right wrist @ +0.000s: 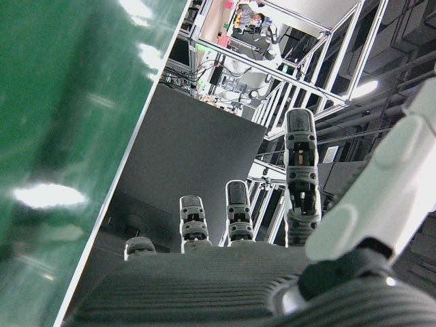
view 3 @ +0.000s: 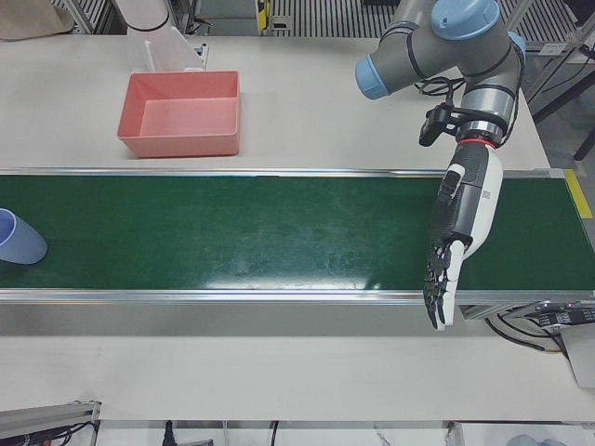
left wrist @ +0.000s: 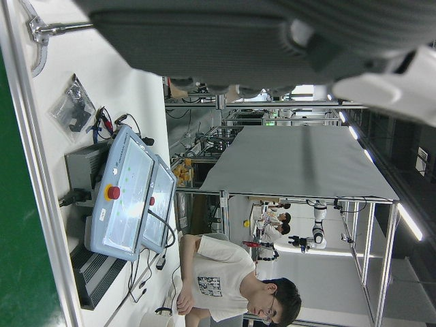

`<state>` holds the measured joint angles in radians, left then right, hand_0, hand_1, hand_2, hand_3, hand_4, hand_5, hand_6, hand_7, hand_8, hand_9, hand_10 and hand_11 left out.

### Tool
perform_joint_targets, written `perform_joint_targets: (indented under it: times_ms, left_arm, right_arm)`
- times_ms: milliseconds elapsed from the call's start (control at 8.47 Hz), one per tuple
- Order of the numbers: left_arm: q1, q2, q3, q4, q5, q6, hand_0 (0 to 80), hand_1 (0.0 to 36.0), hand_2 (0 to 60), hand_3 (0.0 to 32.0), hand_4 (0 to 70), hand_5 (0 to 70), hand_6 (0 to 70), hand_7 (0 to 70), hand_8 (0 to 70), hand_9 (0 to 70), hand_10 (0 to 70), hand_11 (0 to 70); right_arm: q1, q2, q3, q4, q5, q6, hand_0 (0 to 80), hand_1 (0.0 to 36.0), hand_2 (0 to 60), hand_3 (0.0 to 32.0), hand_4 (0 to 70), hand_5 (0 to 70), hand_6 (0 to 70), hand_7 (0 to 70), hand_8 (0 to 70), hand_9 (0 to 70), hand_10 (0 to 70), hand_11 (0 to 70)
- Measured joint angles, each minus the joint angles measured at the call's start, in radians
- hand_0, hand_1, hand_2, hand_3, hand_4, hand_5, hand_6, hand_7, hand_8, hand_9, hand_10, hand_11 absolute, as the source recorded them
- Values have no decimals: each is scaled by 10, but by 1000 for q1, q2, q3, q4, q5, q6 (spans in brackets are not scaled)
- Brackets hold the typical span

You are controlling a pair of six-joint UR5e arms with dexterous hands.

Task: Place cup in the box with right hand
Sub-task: 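Wait with the right hand open as the blue cup rides into it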

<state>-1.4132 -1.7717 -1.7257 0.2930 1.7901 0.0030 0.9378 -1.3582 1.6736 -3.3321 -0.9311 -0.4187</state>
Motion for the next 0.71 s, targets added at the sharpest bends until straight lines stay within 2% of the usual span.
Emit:
perform_joint_targets:
  times_ms: [236,472,708]
  left_arm:
    - [0,0,0,0,0,0,0,0,0,0,0,0,0,0,0,0,0,0]
    - [0,0,0,0,0,0,0,0,0,0,0,0,0,0,0,0,0,0]
    - [0,0,0,0,0,0,0,0,0,0,0,0,0,0,0,0,0,0]
  right_arm:
    - [-9,-2,3,-1,0,-2,454,16,7,180,418,9,35,316,73,156,0,0]
    - [-13,-3,-1,-1,0,-5,453,14,11,164,450,8,37,323,73,158,0,0]
    - [-16,-4,-5,0,0,-9,451,12,11,162,458,7,38,327,74,160,0,0]
